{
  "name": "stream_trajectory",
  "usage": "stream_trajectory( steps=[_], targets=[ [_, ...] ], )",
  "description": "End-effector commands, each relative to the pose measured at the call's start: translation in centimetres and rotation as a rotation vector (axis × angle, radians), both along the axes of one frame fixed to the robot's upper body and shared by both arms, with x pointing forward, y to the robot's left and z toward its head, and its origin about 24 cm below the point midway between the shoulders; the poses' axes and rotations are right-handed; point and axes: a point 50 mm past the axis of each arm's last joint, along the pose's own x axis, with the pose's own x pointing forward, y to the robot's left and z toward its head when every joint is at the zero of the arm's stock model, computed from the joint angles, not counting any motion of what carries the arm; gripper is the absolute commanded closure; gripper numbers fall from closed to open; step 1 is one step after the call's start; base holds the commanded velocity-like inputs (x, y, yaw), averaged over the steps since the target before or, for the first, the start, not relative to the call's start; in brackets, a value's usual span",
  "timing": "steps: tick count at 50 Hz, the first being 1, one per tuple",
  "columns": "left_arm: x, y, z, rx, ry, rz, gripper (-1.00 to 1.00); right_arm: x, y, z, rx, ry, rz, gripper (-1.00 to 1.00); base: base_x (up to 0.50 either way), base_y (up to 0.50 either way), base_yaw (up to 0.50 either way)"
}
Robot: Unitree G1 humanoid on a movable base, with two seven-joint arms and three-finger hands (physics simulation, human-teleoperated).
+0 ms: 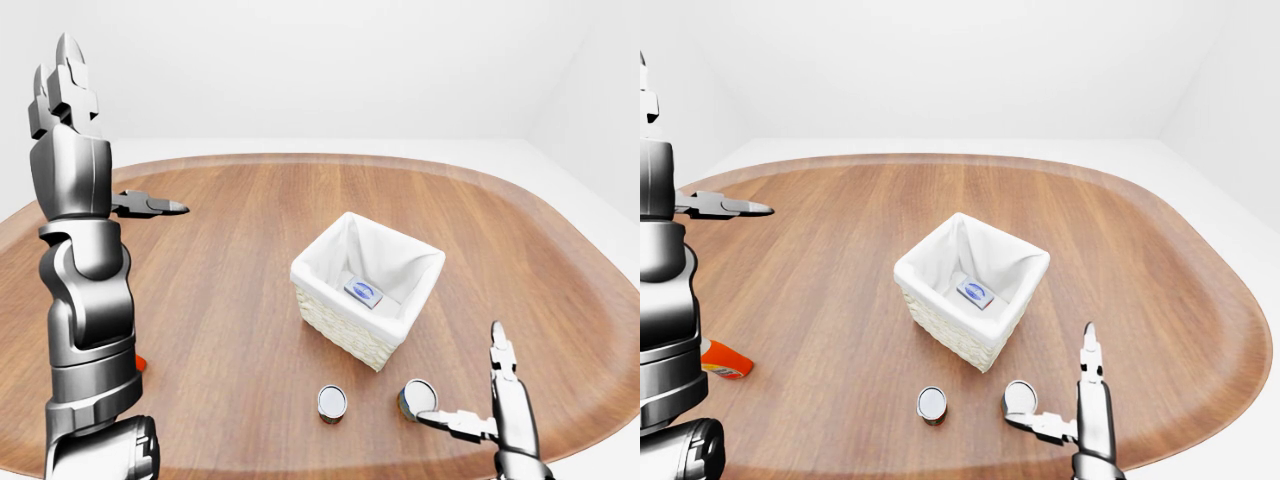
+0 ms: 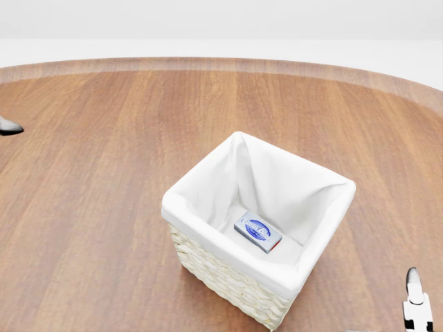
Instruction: Pick up the alphabet soup and the cream cheese box, and put them in the basket.
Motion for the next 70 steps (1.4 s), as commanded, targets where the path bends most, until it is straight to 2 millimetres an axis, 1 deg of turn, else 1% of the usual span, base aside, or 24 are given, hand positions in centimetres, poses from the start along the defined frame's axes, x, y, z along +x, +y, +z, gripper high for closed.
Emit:
stream_trajectory(
  steps=[1, 6, 16, 42, 45, 48, 52, 58, 65, 70],
  targets=[
    [0.0, 0.0, -0.1, -0.001, 0.000, 0.001, -1.00, -0.2, 0.4, -0.3, -0.026, 0.025, 0.021, -1.00, 0.00, 0.00, 0.00],
    [0.1, 0.1, -0.2, -0.006, 0.004, 0.004, -1.00, 0.0, 0.5, -0.4, -0.050, 0.031, 0.024, -1.00, 0.00, 0.00, 0.00],
    [0.0, 0.0, 0.0, 0.000, -0.002, -0.001, -1.00, 0.2, 0.5, 0.1, -0.051, 0.002, 0.026, -1.00, 0.00, 0.00, 0.00],
    [0.0, 0.0, 0.0, 0.000, -0.002, -0.001, -1.00, 0.2, 0.5, 0.1, -0.054, 0.000, 0.027, -1.00, 0.00, 0.00, 0.00],
    [0.0, 0.0, 0.0, -0.003, -0.001, 0.001, -1.00, 0.2, 0.6, -0.5, -0.072, 0.030, 0.025, -1.00, 0.00, 0.00, 0.00],
    [0.1, 0.1, -0.2, -0.009, 0.004, 0.006, -1.00, -0.1, 0.6, -0.5, -0.068, 0.033, 0.028, -1.00, 0.00, 0.00, 0.00],
    [0.2, 0.1, -0.2, -0.008, 0.005, 0.005, -1.00, -0.5, 0.7, -1.1, -0.054, 0.061, 0.030, -1.00, 0.00, 0.00, 0.00],
    [0.1, 0.1, -0.2, -0.007, 0.004, 0.004, -1.00, -0.6, 0.9, -1.8, -0.065, 0.090, 0.031, -1.00, 0.00, 0.00, 0.00],
    [0.1, 0.0, -0.1, -0.003, 0.001, 0.001, -1.00, -0.5, 1.2, -1.9, -0.077, 0.093, 0.043, -1.00, 0.00, 0.00, 0.00],
    [0.1, 0.0, -0.1, -0.004, 0.002, 0.001, -1.00, -0.6, 1.7, -2.7, -0.082, 0.125, 0.071, -1.00, 0.00, 0.00, 0.00]
  ],
)
